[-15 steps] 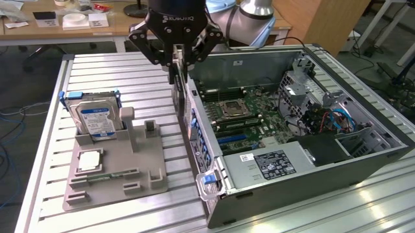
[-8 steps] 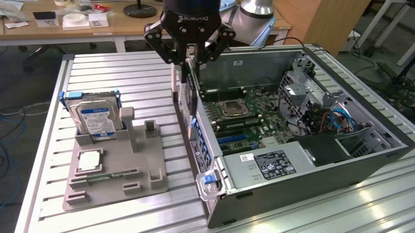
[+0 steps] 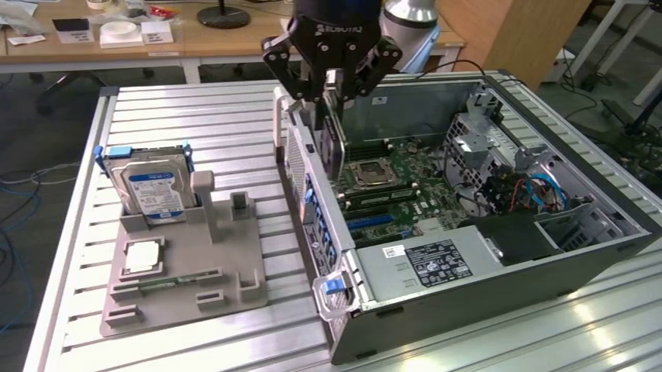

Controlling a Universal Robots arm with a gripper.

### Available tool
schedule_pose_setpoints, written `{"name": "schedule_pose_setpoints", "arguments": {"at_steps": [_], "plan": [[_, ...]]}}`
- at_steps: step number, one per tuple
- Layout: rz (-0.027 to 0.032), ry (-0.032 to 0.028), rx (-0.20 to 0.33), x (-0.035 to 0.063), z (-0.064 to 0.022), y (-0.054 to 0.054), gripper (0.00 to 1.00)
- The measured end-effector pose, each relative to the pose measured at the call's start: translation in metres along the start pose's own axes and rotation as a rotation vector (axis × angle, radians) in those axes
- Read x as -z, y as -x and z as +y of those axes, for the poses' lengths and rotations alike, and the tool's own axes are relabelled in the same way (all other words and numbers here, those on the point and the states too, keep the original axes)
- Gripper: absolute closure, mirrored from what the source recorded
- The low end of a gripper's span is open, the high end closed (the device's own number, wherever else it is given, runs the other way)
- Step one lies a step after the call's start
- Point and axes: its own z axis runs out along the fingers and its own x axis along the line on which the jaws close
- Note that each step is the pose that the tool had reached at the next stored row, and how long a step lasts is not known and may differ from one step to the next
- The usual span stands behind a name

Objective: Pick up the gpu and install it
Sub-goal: 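Pick up the gpu and move the gpu toward the slot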

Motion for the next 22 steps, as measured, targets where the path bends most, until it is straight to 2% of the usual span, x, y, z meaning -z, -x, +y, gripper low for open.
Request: {"name": "schedule_pose_setpoints", "arguments": {"at_steps": [22], "plan": [[0.0001, -0.0001, 0.000, -0.0015, 0.0041, 0.061, 0.73]]}}
